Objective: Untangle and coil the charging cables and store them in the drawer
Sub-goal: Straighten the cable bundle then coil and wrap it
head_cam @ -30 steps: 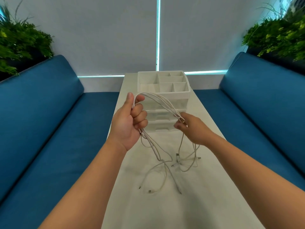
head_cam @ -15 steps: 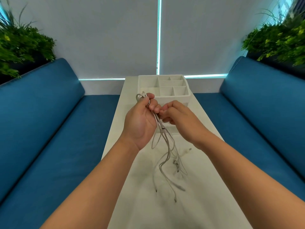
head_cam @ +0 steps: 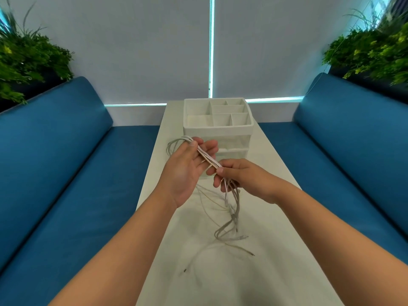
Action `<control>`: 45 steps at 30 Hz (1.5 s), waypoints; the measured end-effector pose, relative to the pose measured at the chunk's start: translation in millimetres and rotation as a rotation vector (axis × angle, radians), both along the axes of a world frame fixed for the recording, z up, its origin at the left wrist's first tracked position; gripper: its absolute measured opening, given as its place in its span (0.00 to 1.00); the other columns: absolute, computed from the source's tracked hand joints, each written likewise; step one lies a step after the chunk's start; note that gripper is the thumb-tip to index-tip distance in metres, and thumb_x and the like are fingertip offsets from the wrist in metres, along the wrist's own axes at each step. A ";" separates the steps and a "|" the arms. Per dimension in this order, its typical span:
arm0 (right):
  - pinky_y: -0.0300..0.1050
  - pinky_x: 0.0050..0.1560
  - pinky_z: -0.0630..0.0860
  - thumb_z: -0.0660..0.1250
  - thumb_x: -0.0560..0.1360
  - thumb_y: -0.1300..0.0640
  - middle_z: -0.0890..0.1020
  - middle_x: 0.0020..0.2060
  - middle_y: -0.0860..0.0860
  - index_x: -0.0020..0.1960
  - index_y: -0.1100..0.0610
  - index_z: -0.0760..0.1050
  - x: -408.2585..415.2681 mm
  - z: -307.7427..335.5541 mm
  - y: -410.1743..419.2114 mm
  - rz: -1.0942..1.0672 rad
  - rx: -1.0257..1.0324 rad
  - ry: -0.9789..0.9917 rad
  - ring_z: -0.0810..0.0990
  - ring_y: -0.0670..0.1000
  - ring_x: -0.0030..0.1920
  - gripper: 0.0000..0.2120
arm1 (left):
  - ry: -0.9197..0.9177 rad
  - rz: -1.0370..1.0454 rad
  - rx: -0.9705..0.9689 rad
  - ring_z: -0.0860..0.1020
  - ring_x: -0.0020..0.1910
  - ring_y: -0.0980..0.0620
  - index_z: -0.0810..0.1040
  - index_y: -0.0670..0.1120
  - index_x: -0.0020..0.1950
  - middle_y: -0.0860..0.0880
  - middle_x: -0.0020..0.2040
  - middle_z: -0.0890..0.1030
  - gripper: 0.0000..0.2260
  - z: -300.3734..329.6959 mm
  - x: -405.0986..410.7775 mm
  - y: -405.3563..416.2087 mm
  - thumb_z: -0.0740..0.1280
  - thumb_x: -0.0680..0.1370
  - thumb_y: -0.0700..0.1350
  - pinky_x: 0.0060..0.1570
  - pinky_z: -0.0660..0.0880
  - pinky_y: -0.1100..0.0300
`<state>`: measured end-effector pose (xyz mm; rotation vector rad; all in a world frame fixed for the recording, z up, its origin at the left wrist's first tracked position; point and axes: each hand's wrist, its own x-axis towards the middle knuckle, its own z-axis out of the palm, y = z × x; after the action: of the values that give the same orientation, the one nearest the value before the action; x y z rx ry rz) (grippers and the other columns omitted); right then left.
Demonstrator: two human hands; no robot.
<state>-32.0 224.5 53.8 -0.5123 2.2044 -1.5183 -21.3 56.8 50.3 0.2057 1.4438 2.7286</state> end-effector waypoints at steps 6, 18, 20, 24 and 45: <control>0.45 0.43 0.75 0.66 0.73 0.61 0.81 0.40 0.49 0.49 0.56 0.78 -3.3 -3.6 2.5 -0.109 0.258 0.290 0.80 0.46 0.38 0.06 | -0.016 0.011 -0.004 0.81 0.59 0.45 0.72 0.41 0.56 0.39 0.58 0.82 0.08 -8.5 3.5 8.5 0.55 0.85 0.42 0.53 0.80 0.55; 0.44 0.50 0.75 0.63 0.77 0.55 0.81 0.51 0.51 0.56 0.52 0.82 -1.7 -6.9 -0.5 -0.362 0.529 0.730 0.77 0.50 0.51 0.12 | 0.005 0.218 0.039 0.82 0.58 0.48 0.73 0.41 0.56 0.43 0.55 0.84 0.09 -10.0 -7.6 0.4 0.55 0.85 0.42 0.58 0.79 0.55; 0.40 0.55 0.70 0.61 0.78 0.55 0.78 0.62 0.51 0.59 0.53 0.81 -4.5 -12.7 2.7 -0.347 0.543 0.695 0.74 0.51 0.61 0.14 | -0.003 0.239 0.038 0.82 0.57 0.48 0.73 0.41 0.56 0.44 0.55 0.84 0.09 -11.4 -8.2 -0.2 0.55 0.85 0.42 0.58 0.79 0.55; 0.44 0.69 0.61 0.58 0.80 0.55 0.61 0.75 0.50 0.73 0.51 0.68 -7.9 -21.3 13.0 -0.256 0.581 0.525 0.61 0.52 0.73 0.21 | -0.004 0.261 0.037 0.82 0.57 0.49 0.73 0.42 0.55 0.44 0.55 0.83 0.09 -13.8 -8.2 -1.5 0.55 0.85 0.43 0.57 0.79 0.55; 0.45 0.63 0.66 0.68 0.67 0.55 0.66 0.70 0.51 0.72 0.50 0.64 -3.4 -53.0 20.9 -0.157 0.275 0.017 0.65 0.50 0.69 0.33 | -0.034 0.226 0.060 0.83 0.56 0.48 0.72 0.41 0.55 0.43 0.53 0.83 0.09 -12.7 -1.6 5.4 0.54 0.85 0.42 0.56 0.79 0.55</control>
<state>-35.4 245.4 0.8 -0.2710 2.4648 -1.2555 -22.9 62.2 37.6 -0.0031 1.4607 2.9375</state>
